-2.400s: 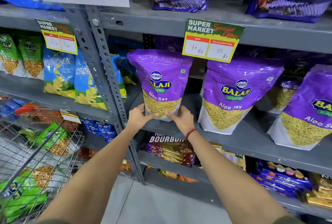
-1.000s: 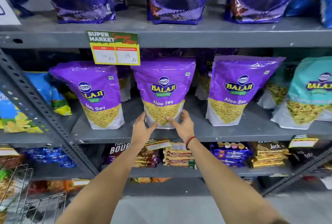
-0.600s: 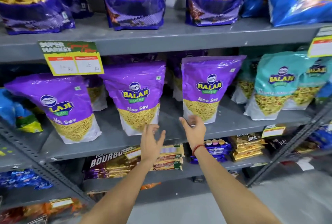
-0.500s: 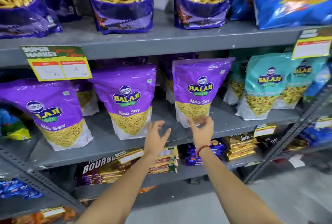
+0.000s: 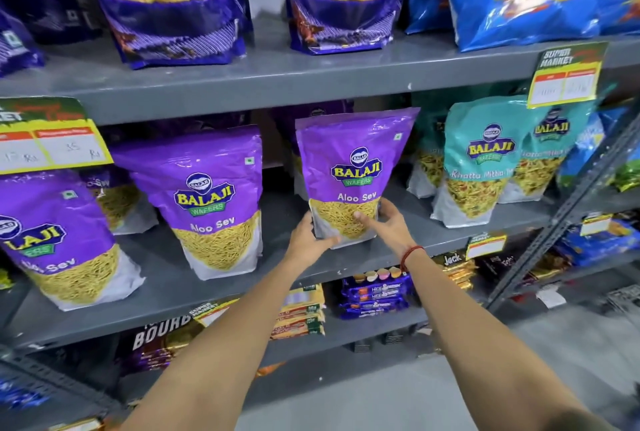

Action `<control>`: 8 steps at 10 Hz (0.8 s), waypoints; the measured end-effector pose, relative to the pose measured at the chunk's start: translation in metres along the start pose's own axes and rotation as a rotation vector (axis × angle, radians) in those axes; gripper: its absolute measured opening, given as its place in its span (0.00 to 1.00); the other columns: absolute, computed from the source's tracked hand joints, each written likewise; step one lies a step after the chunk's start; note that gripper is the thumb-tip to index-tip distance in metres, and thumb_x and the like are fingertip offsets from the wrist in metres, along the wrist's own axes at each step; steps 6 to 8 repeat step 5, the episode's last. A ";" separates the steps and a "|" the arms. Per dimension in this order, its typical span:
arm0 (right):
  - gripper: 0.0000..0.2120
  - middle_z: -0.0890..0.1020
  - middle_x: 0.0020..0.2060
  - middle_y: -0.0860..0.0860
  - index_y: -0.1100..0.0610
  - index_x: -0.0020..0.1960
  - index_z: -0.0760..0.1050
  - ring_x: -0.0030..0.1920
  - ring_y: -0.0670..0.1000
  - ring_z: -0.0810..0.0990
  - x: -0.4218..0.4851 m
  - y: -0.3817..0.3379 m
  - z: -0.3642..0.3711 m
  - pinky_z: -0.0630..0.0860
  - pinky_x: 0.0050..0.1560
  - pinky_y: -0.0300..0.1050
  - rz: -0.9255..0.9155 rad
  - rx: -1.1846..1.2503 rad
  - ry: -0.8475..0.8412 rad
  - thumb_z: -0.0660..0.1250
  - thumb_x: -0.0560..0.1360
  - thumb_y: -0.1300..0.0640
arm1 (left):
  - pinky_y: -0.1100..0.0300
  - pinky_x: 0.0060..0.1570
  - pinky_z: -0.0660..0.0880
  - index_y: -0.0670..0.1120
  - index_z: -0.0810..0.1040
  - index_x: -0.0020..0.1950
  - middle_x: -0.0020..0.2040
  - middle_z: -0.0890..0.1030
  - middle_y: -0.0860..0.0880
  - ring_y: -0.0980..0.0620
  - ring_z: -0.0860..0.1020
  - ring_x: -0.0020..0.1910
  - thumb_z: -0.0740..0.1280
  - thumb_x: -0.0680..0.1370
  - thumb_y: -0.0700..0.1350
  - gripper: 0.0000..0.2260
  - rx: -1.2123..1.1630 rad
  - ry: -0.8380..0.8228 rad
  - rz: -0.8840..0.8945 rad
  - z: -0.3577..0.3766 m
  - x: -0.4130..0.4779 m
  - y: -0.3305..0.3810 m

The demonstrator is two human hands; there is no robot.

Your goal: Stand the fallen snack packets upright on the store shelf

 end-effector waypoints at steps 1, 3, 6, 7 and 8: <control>0.49 0.77 0.63 0.52 0.56 0.66 0.70 0.64 0.51 0.74 0.002 0.004 -0.004 0.73 0.63 0.48 -0.006 0.000 0.011 0.77 0.53 0.33 | 0.46 0.62 0.74 0.49 0.69 0.66 0.64 0.78 0.49 0.49 0.76 0.62 0.78 0.64 0.47 0.33 -0.023 -0.001 0.018 0.002 -0.003 -0.001; 0.35 0.76 0.64 0.53 0.57 0.68 0.68 0.64 0.53 0.74 -0.009 -0.001 -0.005 0.71 0.64 0.48 -0.002 -0.031 0.029 0.76 0.66 0.47 | 0.45 0.62 0.74 0.50 0.66 0.68 0.65 0.76 0.48 0.48 0.74 0.64 0.75 0.65 0.49 0.34 0.086 -0.014 0.014 0.002 -0.006 0.002; 0.19 0.82 0.51 0.56 0.59 0.56 0.77 0.52 0.53 0.80 -0.049 -0.032 -0.013 0.76 0.54 0.49 -0.205 -0.243 0.309 0.69 0.73 0.45 | 0.50 0.61 0.72 0.47 0.67 0.70 0.62 0.79 0.43 0.43 0.75 0.63 0.70 0.72 0.46 0.27 0.473 0.076 0.199 -0.033 -0.029 0.057; 0.19 0.82 0.51 0.56 0.59 0.56 0.77 0.52 0.53 0.80 -0.049 -0.032 -0.013 0.76 0.54 0.49 -0.205 -0.243 0.309 0.69 0.73 0.45 | 0.50 0.61 0.72 0.47 0.67 0.70 0.62 0.79 0.43 0.43 0.75 0.63 0.70 0.72 0.46 0.27 0.473 0.076 0.199 -0.033 -0.029 0.057; 0.19 0.82 0.51 0.56 0.59 0.56 0.77 0.52 0.53 0.80 -0.049 -0.032 -0.013 0.76 0.54 0.49 -0.205 -0.243 0.309 0.69 0.73 0.45 | 0.50 0.61 0.72 0.47 0.67 0.70 0.62 0.79 0.43 0.43 0.75 0.63 0.70 0.72 0.46 0.27 0.473 0.076 0.199 -0.033 -0.029 0.057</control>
Point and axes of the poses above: each hand's wrist, its own x-axis towards the middle knuckle, its own z-axis out of the palm, y = z × x, the point moved 9 cm from there along x, towards the middle knuckle
